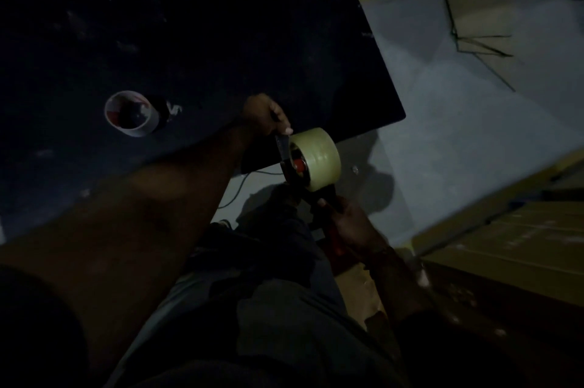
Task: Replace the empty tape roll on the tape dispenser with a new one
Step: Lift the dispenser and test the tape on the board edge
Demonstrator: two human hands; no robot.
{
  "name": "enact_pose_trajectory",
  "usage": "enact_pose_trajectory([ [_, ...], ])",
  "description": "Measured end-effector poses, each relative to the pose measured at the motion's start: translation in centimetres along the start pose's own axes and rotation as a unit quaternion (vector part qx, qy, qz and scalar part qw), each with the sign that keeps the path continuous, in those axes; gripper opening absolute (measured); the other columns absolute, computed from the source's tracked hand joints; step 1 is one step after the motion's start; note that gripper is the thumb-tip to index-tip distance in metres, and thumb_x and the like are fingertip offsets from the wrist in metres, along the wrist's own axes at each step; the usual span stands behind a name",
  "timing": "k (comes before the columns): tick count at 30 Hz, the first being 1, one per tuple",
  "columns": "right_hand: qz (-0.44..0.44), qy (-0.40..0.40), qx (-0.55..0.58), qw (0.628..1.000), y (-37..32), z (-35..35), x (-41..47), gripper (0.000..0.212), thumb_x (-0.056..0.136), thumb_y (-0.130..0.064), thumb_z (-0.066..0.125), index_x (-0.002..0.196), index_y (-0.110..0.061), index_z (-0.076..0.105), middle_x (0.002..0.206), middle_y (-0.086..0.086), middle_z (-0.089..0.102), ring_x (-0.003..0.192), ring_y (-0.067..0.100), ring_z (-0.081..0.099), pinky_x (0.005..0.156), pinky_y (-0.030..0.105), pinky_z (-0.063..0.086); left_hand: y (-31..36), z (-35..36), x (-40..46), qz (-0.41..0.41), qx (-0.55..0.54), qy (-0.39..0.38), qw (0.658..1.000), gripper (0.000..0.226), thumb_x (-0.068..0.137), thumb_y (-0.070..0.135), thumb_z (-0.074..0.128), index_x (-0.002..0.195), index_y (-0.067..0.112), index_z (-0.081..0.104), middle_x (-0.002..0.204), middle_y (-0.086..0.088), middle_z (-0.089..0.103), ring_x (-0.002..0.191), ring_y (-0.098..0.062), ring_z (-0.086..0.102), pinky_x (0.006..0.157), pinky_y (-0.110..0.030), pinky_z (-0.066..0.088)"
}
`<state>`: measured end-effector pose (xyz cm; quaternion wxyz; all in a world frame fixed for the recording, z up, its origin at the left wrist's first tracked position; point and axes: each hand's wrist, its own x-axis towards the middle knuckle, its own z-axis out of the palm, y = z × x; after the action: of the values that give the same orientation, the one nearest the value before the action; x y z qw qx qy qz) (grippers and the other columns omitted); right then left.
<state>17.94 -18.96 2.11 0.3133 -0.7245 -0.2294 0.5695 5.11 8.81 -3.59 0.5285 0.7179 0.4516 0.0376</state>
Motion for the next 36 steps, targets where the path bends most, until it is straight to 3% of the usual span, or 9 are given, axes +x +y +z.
enact_pose_trajectory([
  [3,0.002,0.005,0.006,1.0,1.1,0.4,0.4,0.021,0.106,-0.033,0.063,0.097,-0.031,0.082,0.096,-0.007,0.083,0.091,0.01,0.078,0.085,0.031,0.063,-0.4,1.1,0.3,-0.012,0.015,-0.002,1.0,0.029,0.074,0.012,0.094,0.096,-0.001,0.082,0.099,-0.017,0.081,0.088,-0.018,0.073,0.08,-0.028,0.06],
  [6,0.012,0.007,-0.008,1.0,1.5,0.6,0.9,0.025,0.105,-0.035,0.064,0.089,-0.039,0.083,0.095,-0.008,0.083,0.09,0.009,0.078,0.081,0.028,0.061,-0.7,1.9,0.6,-0.003,0.04,0.003,0.999,0.027,0.072,0.012,0.095,0.093,0.004,0.081,0.098,-0.014,0.081,0.084,-0.012,0.07,0.078,-0.027,0.06],
  [10,0.018,0.02,-0.015,1.0,2.4,0.3,1.4,0.025,0.104,-0.036,0.065,0.086,-0.036,0.082,0.092,-0.004,0.083,0.086,0.009,0.077,0.076,0.025,0.058,-0.9,2.2,0.8,0.013,0.084,-0.002,0.996,0.033,0.069,0.015,0.096,0.096,0.008,0.077,0.095,-0.007,0.074,0.083,-0.013,0.065,0.084,-0.039,0.063],
  [16,0.018,0.022,-0.029,0.999,3.0,0.5,1.7,0.032,0.107,-0.028,0.062,0.079,-0.025,0.076,0.072,-0.015,0.077,0.066,-0.006,0.07,0.061,0.008,0.049,-1.5,2.8,-0.3,0.07,0.176,0.064,0.98,0.046,0.073,0.031,0.091,0.103,0.009,0.063,0.103,-0.004,0.055,0.092,-0.02,0.053,0.075,-0.035,0.046],
  [20,0.018,0.035,-0.032,0.999,3.8,0.3,1.7,0.021,0.105,-0.023,0.065,0.099,-0.008,0.078,0.076,-0.021,0.079,0.069,-0.01,0.071,0.062,0.005,0.049,-2.1,4.2,-2.8,0.178,0.258,0.075,0.947,0.012,0.094,0.011,0.066,0.103,0.005,0.07,0.108,-0.015,0.068,0.098,-0.033,0.064,0.079,-0.041,0.052],
  [24,0.009,0.023,-0.036,0.999,3.7,0.1,1.8,0.017,0.106,-0.021,0.064,0.095,-0.018,0.077,0.078,-0.02,0.08,0.071,-0.011,0.072,0.063,0.005,0.049,-4.0,3.6,-4.2,0.237,0.351,0.048,0.905,0.035,0.101,0.012,0.059,0.132,0.007,0.072,0.134,-0.016,0.07,0.116,-0.039,0.066,0.095,-0.044,0.054],
  [27,0.013,0.006,-0.032,0.999,3.8,0.0,1.9,0.02,0.108,-0.022,0.06,0.095,-0.021,0.076,0.081,-0.017,0.081,0.074,-0.007,0.074,0.065,0.009,0.052,-4.8,2.9,-5.2,0.246,0.441,0.02,0.863,0.05,0.102,0.018,0.057,0.152,0.016,0.056,0.156,-0.008,0.056,0.138,-0.038,0.055,0.112,-0.047,0.045],
  [30,0.008,-0.003,-0.048,0.999,3.7,-0.2,1.8,0.022,0.109,-0.024,0.059,0.093,-0.029,0.074,0.081,-0.023,0.08,0.074,-0.012,0.073,0.063,0.005,0.05,-5.4,2.5,-6.3,0.204,0.52,-0.019,0.829,0.068,0.105,0.02,0.045,0.168,0.023,0.019,0.175,0.003,0.021,0.157,-0.034,0.029,0.123,-0.048,0.029],
  [36,-0.004,0.006,-0.068,0.998,4.3,-0.1,1.5,0.021,0.109,-0.028,0.056,0.093,-0.029,0.068,0.077,-0.015,0.075,0.071,0.0,0.069,0.07,0.019,0.05,-3.8,2.7,-7.3,0.136,0.575,-0.054,0.805,0.072,0.11,0.028,0.034,0.168,0.026,-0.008,0.178,0.004,-0.003,0.163,-0.033,0.007,0.127,-0.051,0.021],
])
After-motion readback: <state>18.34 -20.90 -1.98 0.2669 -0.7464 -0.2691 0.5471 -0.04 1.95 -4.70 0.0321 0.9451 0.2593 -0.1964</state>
